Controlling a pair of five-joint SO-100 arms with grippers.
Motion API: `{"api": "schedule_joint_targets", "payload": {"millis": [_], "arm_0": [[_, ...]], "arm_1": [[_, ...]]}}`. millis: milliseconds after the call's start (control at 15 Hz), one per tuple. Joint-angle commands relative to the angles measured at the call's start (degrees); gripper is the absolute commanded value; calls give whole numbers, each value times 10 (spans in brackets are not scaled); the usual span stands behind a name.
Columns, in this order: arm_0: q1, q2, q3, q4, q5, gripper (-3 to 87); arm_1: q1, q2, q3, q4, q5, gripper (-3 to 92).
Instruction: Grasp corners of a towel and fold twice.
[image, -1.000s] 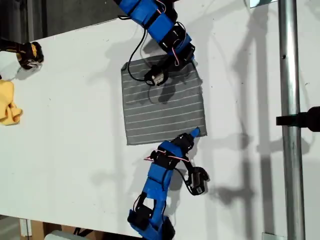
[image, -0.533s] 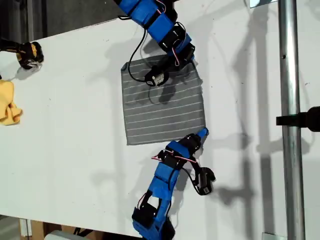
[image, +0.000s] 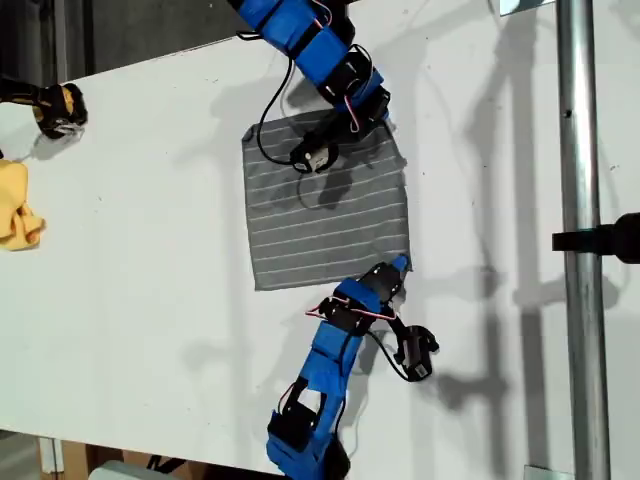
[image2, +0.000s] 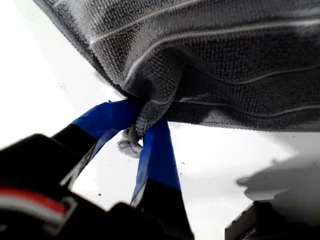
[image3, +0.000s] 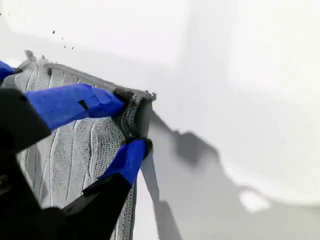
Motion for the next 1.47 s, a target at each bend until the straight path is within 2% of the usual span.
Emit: {"api": "schedule_joint_targets", "payload": {"millis": [0,67,200,667,1000,1400], "arm_0": [[-18,-17,-2,12,-31,91],[-20,-32,-4,18,-42,87],[-21,-50,-10,26,-62,-19],[-1,59,-29,105,-25,-19],[4,127,-30,99,31,-19],[25,194,-25,99,55,-18]], "arm_1": [[10,-2,-15,-4,-10,-1],[11,-2,-17,-3,-13,-1],[11,-1,-22,-2,-18,-1],[4,24,-39,15,-19,-1],[13,84,-117,82,-47,-1],[6,16,-275,139,-114,-1]]}}
